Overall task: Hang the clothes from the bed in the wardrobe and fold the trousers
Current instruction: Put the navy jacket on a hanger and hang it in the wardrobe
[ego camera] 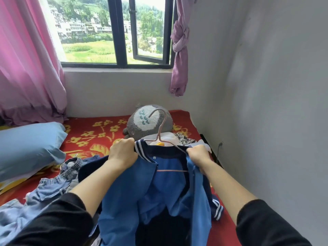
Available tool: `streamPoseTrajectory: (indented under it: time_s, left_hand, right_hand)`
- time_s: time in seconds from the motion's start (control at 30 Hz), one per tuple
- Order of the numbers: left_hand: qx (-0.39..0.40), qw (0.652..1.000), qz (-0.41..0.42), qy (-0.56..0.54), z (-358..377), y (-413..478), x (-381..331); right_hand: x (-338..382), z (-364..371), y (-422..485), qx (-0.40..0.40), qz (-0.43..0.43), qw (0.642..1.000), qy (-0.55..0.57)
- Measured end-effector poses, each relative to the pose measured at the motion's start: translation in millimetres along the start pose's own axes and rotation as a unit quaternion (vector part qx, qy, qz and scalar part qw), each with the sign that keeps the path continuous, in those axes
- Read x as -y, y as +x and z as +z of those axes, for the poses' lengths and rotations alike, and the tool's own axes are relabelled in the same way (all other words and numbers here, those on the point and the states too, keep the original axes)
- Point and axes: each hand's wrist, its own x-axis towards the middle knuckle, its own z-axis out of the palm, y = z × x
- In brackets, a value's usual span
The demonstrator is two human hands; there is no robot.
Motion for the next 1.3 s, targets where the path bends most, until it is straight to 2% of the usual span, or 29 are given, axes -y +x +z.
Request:
streamPoseTrajectory:
  time_s: [0.13, 0.23, 0.27, 0.33, 0.37, 0.4, 0.43, 0.5, 0.53, 0.6, 0.7, 0.77, 0.83, 0.93, 1.07, 1.17, 1.23, 1.3]
  left_hand:
    - [-0.022, 0.993, -0.09, -0.08, -16, 6, -1]
    - [-0.037, 0.978, -0.13, -0.16, -42, 10, 5]
    - [-0.056, 0.972, -0.135, -0.185, -52, 10, 9]
    - [-0.103, 0.961, -0.136, -0.22, -72, 7, 16]
    - [-0.125, 0.956, -0.134, -0.23, -82, 4, 20]
    - [-0.144, 0.951, -0.132, -0.238, -92, 0, 22]
    - [-0.162, 0.946, -0.132, -0.247, -103, -4, 24]
    - [-0.198, 0.935, -0.132, -0.264, -123, -14, 26]
    - [-0.215, 0.929, -0.129, -0.271, -132, -20, 26]
    - [-0.238, 0.921, -0.122, -0.282, -153, -35, 22]
    - [-0.266, 0.915, -0.13, -0.274, -182, -61, 15]
    - [-0.274, 0.913, -0.141, -0.267, -201, -79, 8]
    - [-0.28, 0.905, -0.139, -0.29, -220, -98, 1]
    - [-0.307, 0.886, -0.123, -0.326, -249, -133, -6]
    - [-0.415, 0.868, -0.129, -0.241, -280, -185, -7]
    - [-0.501, 0.833, -0.156, -0.174, -302, -233, 0]
    - [-0.515, 0.827, -0.164, -0.156, -317, -272, 7]
    - [-0.48, 0.849, -0.165, -0.147, -327, -314, 14]
  right_hand:
    - [41, 22, -20, 0.029, -0.097, 0.993, 0.062]
    - [63, 33, -39, 0.115, -0.159, 0.98, 0.034]
    - [68, 32, -42, 0.143, -0.17, 0.975, 0.03]
    - [77, 23, -42, 0.186, -0.157, 0.965, 0.094]
    - [82, 18, -39, 0.171, -0.167, 0.963, 0.122]
    - [87, 11, -38, 0.119, -0.208, 0.965, 0.111]
    - [92, 5, -35, 0.031, -0.276, 0.959, 0.059]
    - [103, -5, -32, -0.143, -0.404, 0.9, -0.075]
    - [111, -8, -33, -0.187, -0.438, 0.872, -0.111]
    - [128, -16, -39, -0.198, -0.483, 0.845, -0.115]
    - [152, -24, -52, -0.113, -0.555, 0.821, -0.076]
    - [164, -26, -63, -0.06, -0.539, 0.84, -0.003]
    - [177, -26, -73, -0.041, -0.497, 0.864, 0.066]
    - [202, -26, -94, -0.043, -0.492, 0.864, 0.096]
    - [228, -14, -138, -0.018, -0.508, 0.853, 0.118]
    - [236, 8, -171, 0.058, -0.504, 0.859, 0.07]
    - [240, 25, -193, 0.103, -0.493, 0.862, 0.048]
    - [250, 41, -221, 0.135, -0.488, 0.86, 0.068]
